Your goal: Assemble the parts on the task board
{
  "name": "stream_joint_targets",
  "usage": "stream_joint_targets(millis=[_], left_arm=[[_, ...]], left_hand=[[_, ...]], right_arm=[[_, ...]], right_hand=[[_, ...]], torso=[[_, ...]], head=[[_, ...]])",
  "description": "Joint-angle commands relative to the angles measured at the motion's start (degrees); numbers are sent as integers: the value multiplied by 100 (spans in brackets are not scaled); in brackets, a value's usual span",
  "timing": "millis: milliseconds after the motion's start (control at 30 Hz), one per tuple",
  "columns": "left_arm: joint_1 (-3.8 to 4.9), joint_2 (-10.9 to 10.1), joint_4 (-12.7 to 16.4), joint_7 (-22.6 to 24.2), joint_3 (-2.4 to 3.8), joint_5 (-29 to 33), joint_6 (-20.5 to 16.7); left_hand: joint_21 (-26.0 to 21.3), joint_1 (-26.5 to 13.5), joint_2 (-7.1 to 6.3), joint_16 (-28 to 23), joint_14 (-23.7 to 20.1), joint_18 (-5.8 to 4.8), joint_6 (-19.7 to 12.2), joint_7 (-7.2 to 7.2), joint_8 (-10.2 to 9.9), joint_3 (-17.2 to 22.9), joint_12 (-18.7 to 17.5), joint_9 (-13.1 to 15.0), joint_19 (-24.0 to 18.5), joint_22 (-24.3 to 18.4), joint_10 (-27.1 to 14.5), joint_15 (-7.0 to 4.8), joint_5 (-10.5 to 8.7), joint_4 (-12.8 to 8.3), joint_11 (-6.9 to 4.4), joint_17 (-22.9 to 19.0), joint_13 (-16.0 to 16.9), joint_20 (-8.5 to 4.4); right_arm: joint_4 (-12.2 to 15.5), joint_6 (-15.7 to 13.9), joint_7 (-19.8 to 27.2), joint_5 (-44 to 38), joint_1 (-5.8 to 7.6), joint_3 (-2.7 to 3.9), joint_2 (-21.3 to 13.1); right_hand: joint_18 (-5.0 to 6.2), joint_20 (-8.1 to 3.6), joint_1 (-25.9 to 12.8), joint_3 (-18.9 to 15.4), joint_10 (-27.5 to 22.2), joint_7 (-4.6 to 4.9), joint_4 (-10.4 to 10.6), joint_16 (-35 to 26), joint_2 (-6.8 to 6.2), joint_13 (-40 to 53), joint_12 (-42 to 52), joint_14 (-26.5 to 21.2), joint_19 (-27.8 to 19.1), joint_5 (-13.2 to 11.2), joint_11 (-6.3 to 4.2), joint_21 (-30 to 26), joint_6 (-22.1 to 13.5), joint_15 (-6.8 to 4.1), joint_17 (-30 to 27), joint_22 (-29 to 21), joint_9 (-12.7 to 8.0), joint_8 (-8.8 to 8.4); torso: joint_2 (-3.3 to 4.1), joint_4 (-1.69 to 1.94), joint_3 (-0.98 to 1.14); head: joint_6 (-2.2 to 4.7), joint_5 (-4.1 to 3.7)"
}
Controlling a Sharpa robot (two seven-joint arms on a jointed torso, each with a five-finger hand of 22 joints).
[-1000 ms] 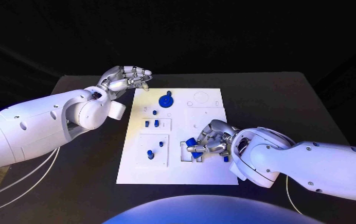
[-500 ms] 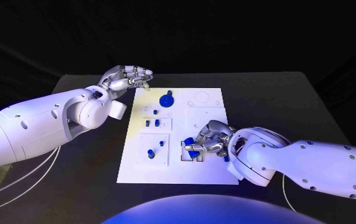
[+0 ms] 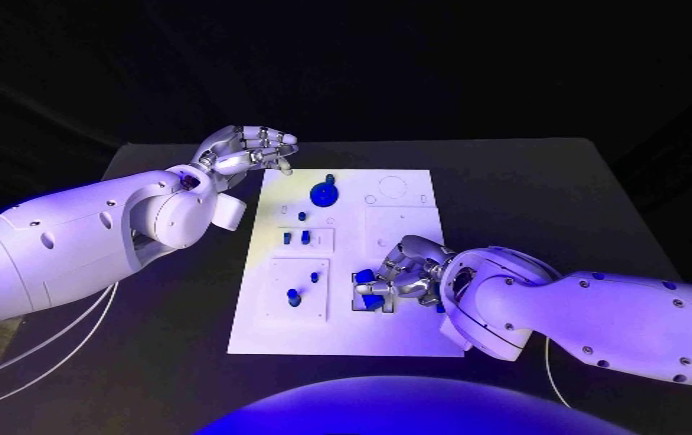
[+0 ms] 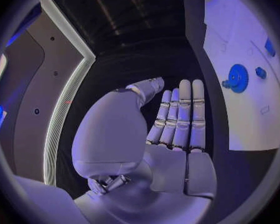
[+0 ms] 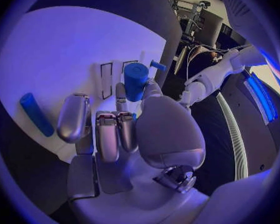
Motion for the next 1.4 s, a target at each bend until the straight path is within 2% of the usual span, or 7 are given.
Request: stream_joint_targets(millis=[33, 433, 667, 1133, 1400], left_arm=[[5, 2, 20, 15, 5, -18, 85], [5, -11, 25, 11, 6, -23, 79], [5, -13, 26, 9, 6, -25, 81], [6, -18, 30, 0, 6, -30, 79], [6, -27, 34, -10, 6, -38, 80]], left_hand=[[-19, -8, 37, -29, 21, 68, 26, 130, 36, -32, 20, -6, 7, -6, 25, -28, 3, 12, -5, -6, -9, -11], [-28, -7, 38, -36, 25, 68, 26, 129, 41, -34, 18, -11, 13, -12, 26, -28, 3, 10, -5, -8, -9, -11], [-28, -7, 38, -36, 25, 68, 26, 129, 41, -34, 18, -11, 13, -12, 26, -28, 3, 10, -5, -8, -9, -11], [-31, -2, 41, -39, 26, 68, 27, 128, 44, -33, 18, -14, 16, -14, 27, -29, 4, 7, -6, -9, -10, -12], [-31, -2, 41, -39, 26, 68, 27, 128, 44, -33, 18, -14, 16, -14, 27, -29, 4, 7, -6, -9, -10, -12]], right_arm=[[-10, -17, 6, -112, -7, 0, 7], [85, -327, 42, -225, -32, 1, 9], [60, -412, 49, -261, -38, 1, -12], [-94, -55, 15, -265, -39, 1, 94], [-168, 40, 11, -252, -44, 0, 149]], right_hand=[[-97, -16, -30, -25, 513, -257, -6, 21, 28, 1336, 21, 551, -2, 17, -43, -27, 281, -52, 1271, 563, 9, 90], [-104, -17, -36, -27, 520, -263, -12, 27, 38, 1350, 40, 555, 12, 19, -47, 15, 289, -53, 1292, 580, 10, 97], [-106, -17, -28, -26, 523, -268, -19, 28, 42, 1356, 48, 556, 15, 22, -50, 23, 294, -55, 1294, 584, 11, 100], [-98, -22, -139, -69, 522, -269, -3, 23, 97, 1351, 37, 553, 6, 17, -55, -14, 301, -61, 1279, 580, 8, 114], [-97, -22, -280, -155, 514, -266, -2, 20, 81, 1336, 12, 551, 1, 14, -51, -29, 292, -59, 1270, 583, 6, 126]], torso=[[1, 2, -5], [-1, 2, 1], [1, 0, 0], [4, 4, 0], [1, 1, 1]], head=[[12, 1], [34, 10], [39, 8], [12, 20], [-2, 26]])
